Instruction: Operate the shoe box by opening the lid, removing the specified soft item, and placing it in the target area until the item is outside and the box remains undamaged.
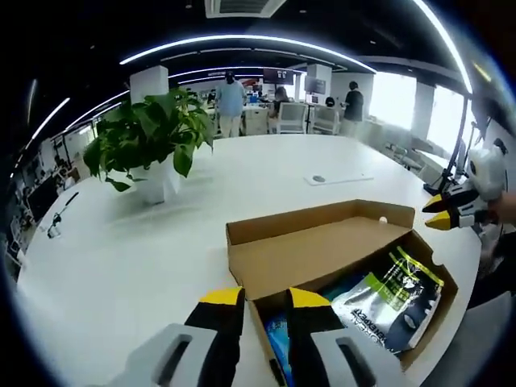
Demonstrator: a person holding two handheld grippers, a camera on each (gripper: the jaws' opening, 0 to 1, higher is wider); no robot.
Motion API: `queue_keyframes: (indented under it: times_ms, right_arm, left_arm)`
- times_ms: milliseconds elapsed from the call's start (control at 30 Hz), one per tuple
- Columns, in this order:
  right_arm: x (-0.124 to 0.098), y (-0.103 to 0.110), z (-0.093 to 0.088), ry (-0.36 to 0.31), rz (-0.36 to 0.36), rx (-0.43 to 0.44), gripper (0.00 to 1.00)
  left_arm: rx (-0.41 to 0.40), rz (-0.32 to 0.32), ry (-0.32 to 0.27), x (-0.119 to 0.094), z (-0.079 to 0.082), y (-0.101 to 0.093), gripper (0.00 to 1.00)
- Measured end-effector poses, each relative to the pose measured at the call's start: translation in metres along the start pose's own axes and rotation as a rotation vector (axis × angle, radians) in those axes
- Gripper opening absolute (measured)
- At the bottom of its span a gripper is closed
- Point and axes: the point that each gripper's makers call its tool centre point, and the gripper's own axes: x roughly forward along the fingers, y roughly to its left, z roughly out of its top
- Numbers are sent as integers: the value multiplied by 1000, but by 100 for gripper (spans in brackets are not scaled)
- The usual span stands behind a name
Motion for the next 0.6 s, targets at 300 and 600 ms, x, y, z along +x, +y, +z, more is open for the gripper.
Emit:
queue_keyframes:
  times_ms: [300,600]
  right_arm:
    - [-10,17,-3,0,51,15,27]
    - [-10,35,-7,9,103,39,31]
  left_arm:
    - [-11,-89,65,-8,-19,-34,26]
    - [-19,-187,126,-8,-41,-70,27]
